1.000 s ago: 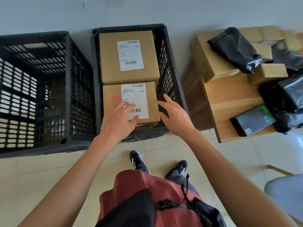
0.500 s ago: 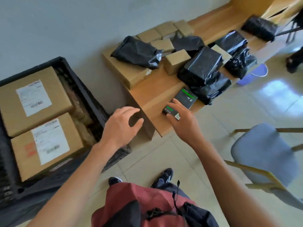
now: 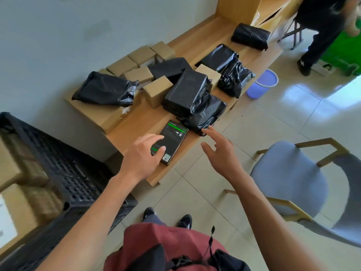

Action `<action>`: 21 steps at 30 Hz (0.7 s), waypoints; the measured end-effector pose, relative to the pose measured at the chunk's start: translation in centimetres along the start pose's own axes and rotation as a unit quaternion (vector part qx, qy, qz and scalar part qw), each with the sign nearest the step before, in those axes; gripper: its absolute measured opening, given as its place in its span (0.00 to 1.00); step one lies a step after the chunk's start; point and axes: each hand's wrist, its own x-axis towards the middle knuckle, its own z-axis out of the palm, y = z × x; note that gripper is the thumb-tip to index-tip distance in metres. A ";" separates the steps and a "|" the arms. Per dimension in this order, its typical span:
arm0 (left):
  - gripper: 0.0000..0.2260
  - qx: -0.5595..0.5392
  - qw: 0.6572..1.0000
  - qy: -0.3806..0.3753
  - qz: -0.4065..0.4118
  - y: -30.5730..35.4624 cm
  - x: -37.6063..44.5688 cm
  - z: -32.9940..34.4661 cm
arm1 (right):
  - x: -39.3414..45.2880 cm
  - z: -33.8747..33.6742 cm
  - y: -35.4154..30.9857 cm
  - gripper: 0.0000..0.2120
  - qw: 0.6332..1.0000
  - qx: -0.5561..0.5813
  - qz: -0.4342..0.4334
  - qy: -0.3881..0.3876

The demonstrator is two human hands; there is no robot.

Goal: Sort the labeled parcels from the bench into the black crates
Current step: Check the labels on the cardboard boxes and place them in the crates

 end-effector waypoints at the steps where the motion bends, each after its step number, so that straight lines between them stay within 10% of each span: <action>1: 0.16 -0.001 1.000 -0.002 0.003 0.0 0.7 0.2 | 0.7 -0.3 0.2 0.22 1.000 0.002 0.001 0.002; 21: 0.18 -0.072 0.996 0.011 -0.043 -2.2 18.5 0.5 | 18.8 -1.7 -0.8 0.23 0.998 -0.052 0.019 -0.042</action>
